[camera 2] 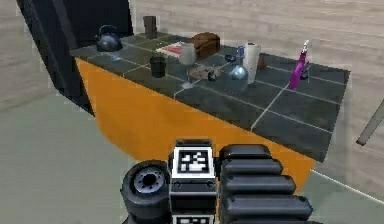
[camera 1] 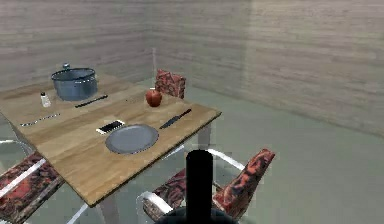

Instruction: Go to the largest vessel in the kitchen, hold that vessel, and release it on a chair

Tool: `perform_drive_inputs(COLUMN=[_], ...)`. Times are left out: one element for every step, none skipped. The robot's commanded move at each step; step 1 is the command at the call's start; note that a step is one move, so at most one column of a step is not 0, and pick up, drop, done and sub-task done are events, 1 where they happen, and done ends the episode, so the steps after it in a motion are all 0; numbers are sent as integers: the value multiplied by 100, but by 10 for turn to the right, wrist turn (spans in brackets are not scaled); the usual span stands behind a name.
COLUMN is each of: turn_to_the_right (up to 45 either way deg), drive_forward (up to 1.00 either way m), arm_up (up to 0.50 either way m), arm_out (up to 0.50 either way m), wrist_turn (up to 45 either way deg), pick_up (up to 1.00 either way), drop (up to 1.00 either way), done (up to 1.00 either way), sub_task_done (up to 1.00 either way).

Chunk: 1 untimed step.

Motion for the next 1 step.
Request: perform_drive_inputs(turn_to_the_right=[-450], drive_forward=[0], arm_up=[0], arm_out=[0], wrist_turn=[0], pick_up=[0], drop=[0], done=[0], sub_task_done=[0])
